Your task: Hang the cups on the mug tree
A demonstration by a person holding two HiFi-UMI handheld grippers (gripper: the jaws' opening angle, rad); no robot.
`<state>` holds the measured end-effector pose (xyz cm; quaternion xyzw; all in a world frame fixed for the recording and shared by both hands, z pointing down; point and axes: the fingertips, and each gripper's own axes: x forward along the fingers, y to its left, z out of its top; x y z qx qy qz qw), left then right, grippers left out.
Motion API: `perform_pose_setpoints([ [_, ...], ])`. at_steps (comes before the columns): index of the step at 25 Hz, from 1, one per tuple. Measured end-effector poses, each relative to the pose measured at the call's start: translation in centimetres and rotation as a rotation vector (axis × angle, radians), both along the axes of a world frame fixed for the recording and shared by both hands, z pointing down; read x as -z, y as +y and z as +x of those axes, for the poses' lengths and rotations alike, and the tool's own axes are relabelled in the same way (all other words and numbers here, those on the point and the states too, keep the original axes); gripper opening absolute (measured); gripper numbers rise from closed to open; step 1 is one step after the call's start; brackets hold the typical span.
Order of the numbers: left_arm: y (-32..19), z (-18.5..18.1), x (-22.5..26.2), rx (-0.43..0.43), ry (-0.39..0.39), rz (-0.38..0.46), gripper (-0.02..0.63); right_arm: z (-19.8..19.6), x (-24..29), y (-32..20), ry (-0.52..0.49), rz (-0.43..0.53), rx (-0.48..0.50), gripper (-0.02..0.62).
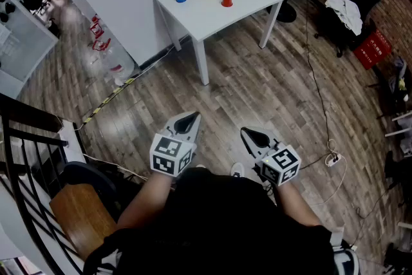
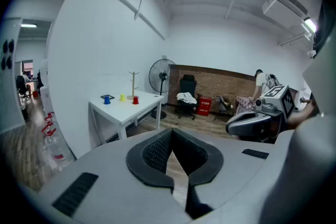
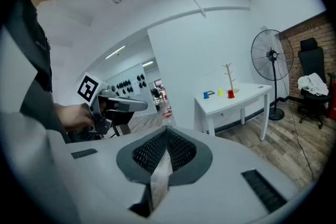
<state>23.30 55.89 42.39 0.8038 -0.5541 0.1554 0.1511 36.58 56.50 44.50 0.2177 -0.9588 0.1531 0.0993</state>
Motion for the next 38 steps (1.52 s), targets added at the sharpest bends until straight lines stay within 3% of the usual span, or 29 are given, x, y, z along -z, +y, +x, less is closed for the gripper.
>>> perform_pose_setpoints([
  [20,-1.5,2.5,0.6,0.023,-0.029,0.010,0.017,2.0,0.8,-1.5,0.014,0.022,0.040,0.006],
  [32,-4.5,7.8,-0.3,0.030,-0.022,0.012,0.017,7.9,-0.2,-5.6,0.045,0.007,0.006,0.006],
  [38,-6.8,7.7,-1.0,0.042,-0.028,-0.012,0.017,7.8,-1.1,-8.0,0.041,-0.012,0.027,0.006],
])
